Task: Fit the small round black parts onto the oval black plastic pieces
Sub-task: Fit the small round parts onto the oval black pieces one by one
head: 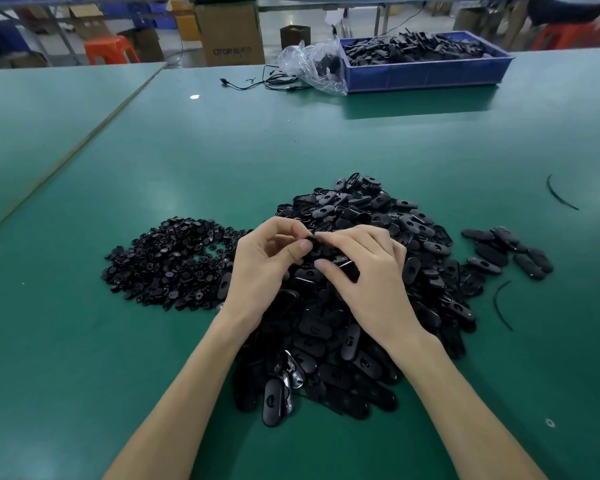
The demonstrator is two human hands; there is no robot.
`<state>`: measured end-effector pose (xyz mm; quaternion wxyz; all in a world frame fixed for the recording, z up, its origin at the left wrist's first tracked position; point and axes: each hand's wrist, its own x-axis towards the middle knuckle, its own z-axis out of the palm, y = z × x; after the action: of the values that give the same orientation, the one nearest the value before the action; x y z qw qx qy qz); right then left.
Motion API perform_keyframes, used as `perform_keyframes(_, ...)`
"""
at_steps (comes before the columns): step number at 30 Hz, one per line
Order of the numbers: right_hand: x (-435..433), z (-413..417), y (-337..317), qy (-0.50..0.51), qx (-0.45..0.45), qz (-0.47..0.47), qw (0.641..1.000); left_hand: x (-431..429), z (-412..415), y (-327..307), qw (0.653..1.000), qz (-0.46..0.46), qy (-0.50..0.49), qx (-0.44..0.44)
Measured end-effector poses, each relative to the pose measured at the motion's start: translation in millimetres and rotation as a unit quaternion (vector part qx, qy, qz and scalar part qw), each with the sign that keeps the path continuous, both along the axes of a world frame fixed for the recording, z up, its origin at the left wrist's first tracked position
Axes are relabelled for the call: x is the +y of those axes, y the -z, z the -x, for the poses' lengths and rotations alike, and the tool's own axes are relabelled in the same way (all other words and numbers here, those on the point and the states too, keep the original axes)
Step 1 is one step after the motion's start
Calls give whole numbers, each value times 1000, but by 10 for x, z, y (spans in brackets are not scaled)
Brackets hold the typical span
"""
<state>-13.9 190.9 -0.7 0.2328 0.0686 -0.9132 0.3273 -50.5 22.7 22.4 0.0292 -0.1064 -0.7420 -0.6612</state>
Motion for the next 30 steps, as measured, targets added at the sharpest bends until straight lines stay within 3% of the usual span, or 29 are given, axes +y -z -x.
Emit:
perform_keyframes(7,26,-22,-57,-96,-72,225,967,41,-53,-38,999,-8,47,23)
perform_keyframes(15,8,-27,-74,-74,-75,280,954,-87,52,-8,985,122,-25,123)
perform_keyframes(17,20,-23,-64,-69,-90,285,952,-231,129,5,964,182,-135,135)
perform_keyframes(19,21,-24,-58,-64,-95,281,953,-440,220,63,921,281,-249,107)
perform_keyframes(22,11,-27,-48,-56,-95,263,958,-678,298,150,847,436,-304,5)
perform_keyframes(24,9,-28,-48,-55,-95,253,961,-724,305,171,836,462,-295,-32)
perform_keyframes(30,16,-44,-52,-50,-92,248,963,-747,323,209,826,477,-300,-23)
